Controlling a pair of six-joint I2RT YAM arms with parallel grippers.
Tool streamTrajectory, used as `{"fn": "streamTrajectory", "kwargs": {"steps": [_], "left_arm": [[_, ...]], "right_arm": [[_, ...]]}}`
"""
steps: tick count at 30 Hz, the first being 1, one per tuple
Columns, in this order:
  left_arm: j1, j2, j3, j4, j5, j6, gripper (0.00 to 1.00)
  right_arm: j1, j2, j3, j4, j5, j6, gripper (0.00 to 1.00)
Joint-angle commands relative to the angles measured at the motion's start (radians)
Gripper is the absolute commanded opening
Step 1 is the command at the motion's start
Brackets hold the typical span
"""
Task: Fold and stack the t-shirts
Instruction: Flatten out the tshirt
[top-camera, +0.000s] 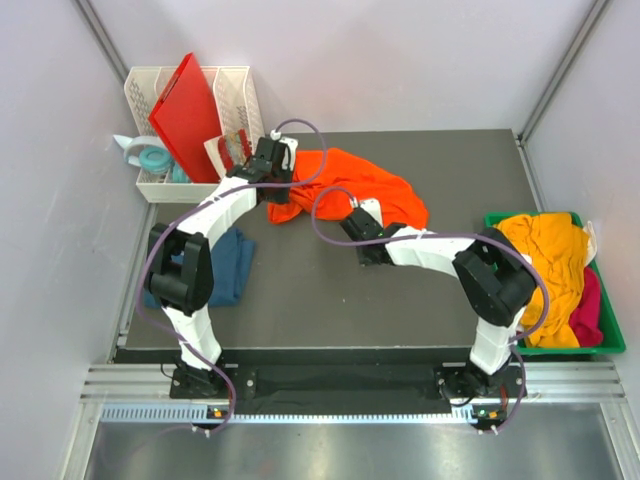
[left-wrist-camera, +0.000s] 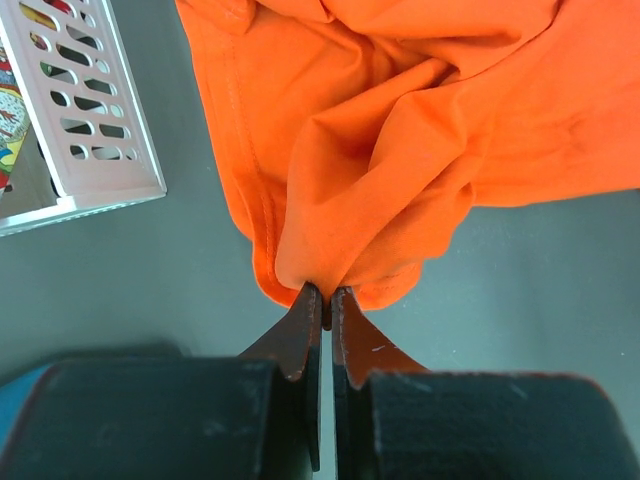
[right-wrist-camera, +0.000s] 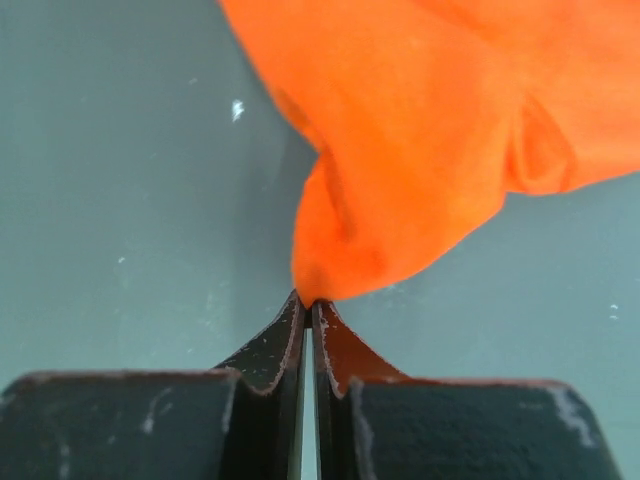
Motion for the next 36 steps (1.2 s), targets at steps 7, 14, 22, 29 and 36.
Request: {"fn": "streamTrajectory", "kwargs": {"steps": [7,14,22,29,36], "left_arm": [[0.035,-0.155,0.023,-0.025,-0.038,-0.014,0.00],[0.147,-0.305,0.175,-0.085,-0.026,-0.007,0.00],[0.205,-0.474,0.291,-0.095,-0.083,0.068,0.00],[0.207,-0.566,0.212,-0.118,-0.032,0.069,0.00],[0.208,-0.611,0.130,-0.140,0.084,0.058,0.00]], "right_arm": [[-0.052,-0.379,0.091,-0.134,0.298,-0.014,0.00],[-0.221,-0.548,0.500,-0.198,0.362,-0.268,0.00],[-0.234,-0.608,0.712,-0.235,0.372,-0.402,0.00],[-0.232,-0.729,0.633,-0.263,0.381,-0.361,0.00],[-0.232,-0.783,0.610,-0.320,0.386,-0.337,0.00]]}}
